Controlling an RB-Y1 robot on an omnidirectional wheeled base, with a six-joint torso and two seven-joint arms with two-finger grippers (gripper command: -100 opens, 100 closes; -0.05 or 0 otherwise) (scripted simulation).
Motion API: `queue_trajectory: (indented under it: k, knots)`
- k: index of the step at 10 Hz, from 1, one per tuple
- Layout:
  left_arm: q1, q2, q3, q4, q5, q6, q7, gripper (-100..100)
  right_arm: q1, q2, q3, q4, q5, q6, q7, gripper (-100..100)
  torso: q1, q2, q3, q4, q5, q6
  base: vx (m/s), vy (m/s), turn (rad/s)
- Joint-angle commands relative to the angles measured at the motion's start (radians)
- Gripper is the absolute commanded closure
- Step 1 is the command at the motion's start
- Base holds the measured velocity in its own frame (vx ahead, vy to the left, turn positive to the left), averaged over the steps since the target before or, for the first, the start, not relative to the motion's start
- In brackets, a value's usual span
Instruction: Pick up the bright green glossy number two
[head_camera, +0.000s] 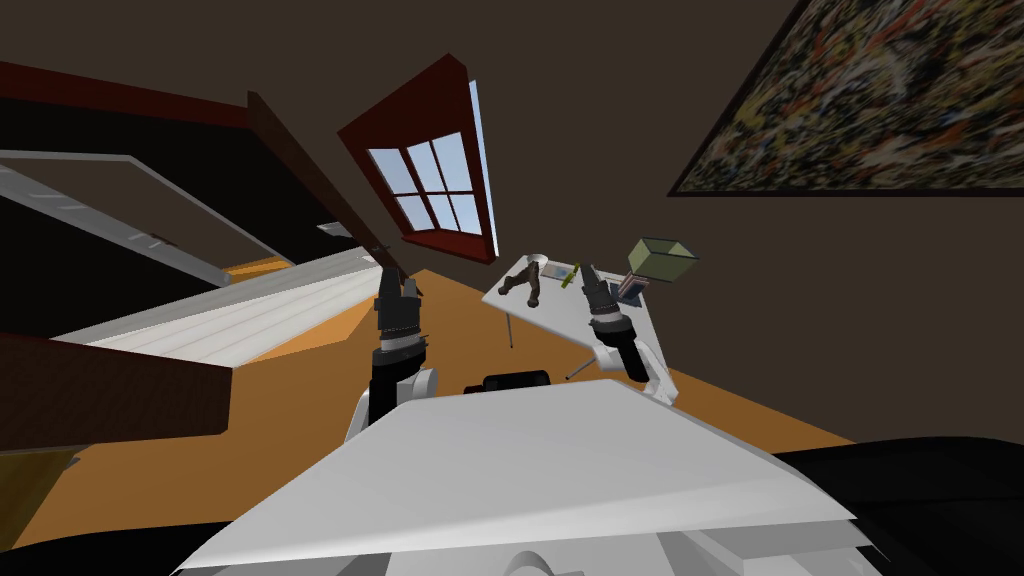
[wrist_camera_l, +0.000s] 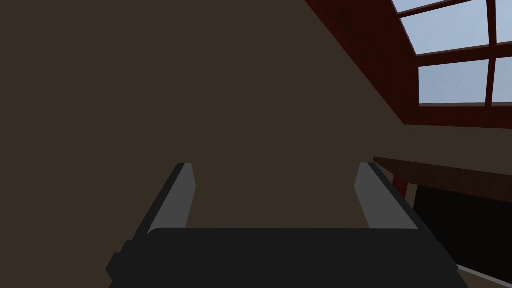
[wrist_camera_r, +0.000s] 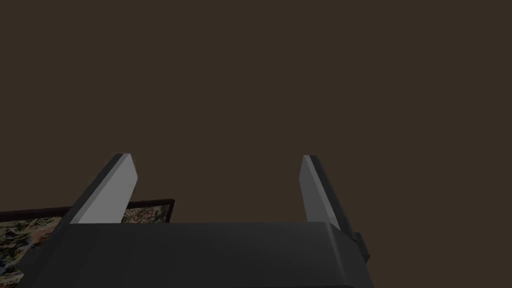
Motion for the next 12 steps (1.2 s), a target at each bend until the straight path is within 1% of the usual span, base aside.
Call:
queue_trajectory:
  k: [1,5,6,12]
  knots:
    - [0.0,0.0,0.0,0.0,0.0,0.0,0.0,0,-0.004,-0.005,0.002,0.015,0.021,0.005,0.028,-100,0.0,0.0,0.0,0.0,0.0,0.0,0.018,0.03,0.001]
    - [0.0,0.0,0.0,0.0,0.0,0.0,0.0,0,-0.028,-0.06,-0.01,0.116,0.14,0.046,0.146,-100,0.0,0.0,0.0,0.0,0.0,0.0,0.025,0.035,0.013]
    - [0.0,0.0,0.0,0.0,0.0,0.0,0.0,0,-0.028,-0.06,-0.01,0.116,0.14,0.046,0.148,-100,0.0,0.001,0.0,0.0,0.0,0.0,0.016,0.04,0.001]
    - [0.0,0.0,0.0,0.0,0.0,0.0,0.0,0,-0.071,-0.16,-0.032,0.287,0.326,0.114,0.33,-100,0.002,0.002,0.001,0.0,0.0,0.0,0.012,0.052,0.008]
